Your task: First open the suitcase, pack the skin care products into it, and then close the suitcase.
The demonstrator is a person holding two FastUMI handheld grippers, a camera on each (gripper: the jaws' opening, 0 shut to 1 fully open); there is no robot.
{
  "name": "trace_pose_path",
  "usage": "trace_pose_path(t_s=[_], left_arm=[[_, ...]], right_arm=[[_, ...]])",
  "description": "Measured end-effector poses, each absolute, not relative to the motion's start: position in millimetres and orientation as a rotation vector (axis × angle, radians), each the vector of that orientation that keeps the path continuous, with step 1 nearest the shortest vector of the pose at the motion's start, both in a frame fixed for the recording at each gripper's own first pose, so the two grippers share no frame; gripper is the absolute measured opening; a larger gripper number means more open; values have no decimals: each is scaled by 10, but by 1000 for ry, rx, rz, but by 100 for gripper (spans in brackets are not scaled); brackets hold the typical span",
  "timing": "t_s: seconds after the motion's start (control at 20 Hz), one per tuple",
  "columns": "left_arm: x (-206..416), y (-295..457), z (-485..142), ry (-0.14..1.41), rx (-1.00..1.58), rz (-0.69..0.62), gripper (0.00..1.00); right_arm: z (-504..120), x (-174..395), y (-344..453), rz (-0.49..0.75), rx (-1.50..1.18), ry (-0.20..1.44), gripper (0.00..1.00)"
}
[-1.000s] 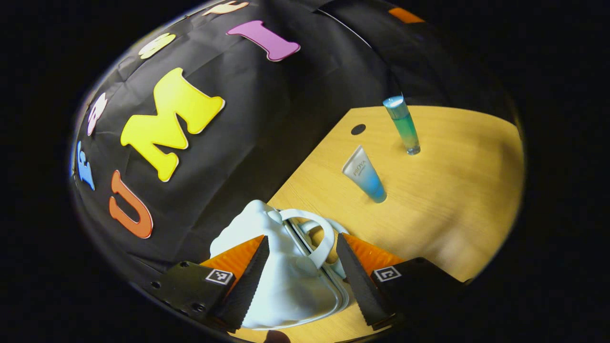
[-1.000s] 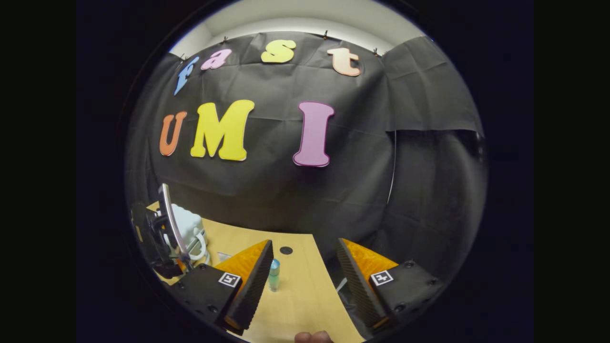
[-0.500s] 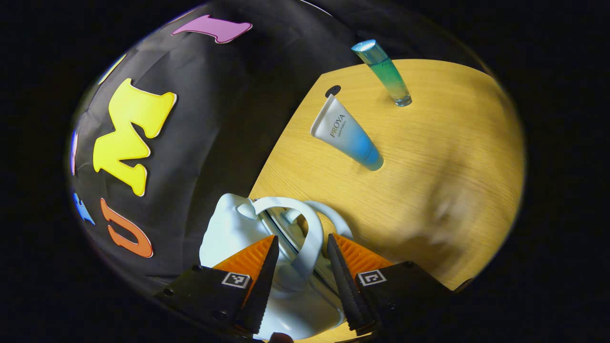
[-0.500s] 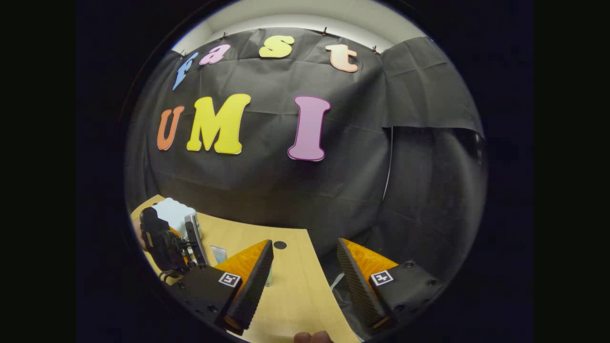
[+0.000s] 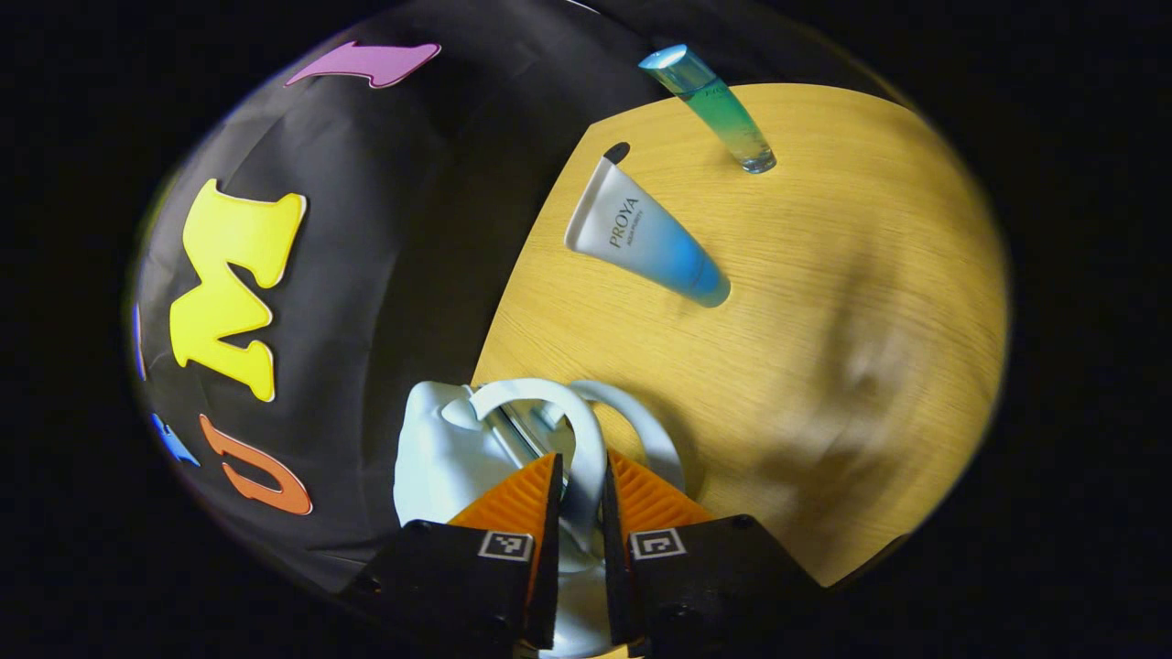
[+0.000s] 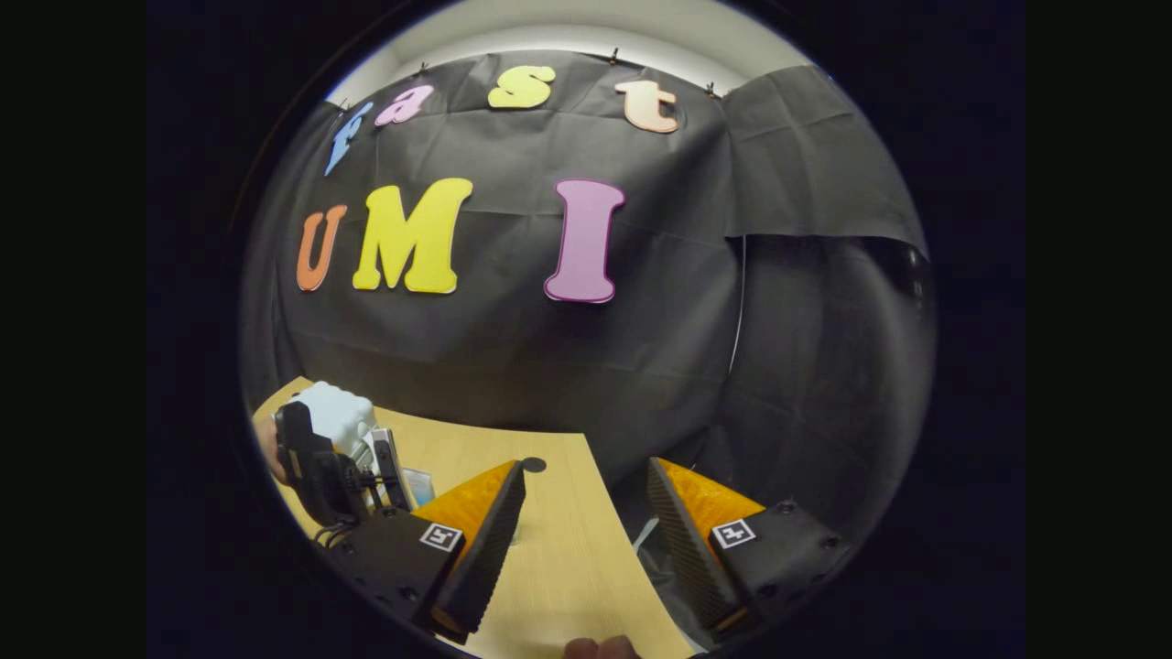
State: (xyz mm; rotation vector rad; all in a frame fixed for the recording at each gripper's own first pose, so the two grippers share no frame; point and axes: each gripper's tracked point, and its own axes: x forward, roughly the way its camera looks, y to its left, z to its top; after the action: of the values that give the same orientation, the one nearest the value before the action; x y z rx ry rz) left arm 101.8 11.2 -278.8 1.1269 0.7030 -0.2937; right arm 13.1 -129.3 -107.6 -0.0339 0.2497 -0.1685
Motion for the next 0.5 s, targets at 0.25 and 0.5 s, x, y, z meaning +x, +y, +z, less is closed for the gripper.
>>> trace_pose_path(t_s=[0.25,0.5], left_arm=[[998,225,-2378,640,1050,-246,14],[949,483,-1705,500,931,-154,6]], right_arm=[[-984,122,-1170,-147,-25,226,80],[-831,146,-918,-89,-45,192,80]])
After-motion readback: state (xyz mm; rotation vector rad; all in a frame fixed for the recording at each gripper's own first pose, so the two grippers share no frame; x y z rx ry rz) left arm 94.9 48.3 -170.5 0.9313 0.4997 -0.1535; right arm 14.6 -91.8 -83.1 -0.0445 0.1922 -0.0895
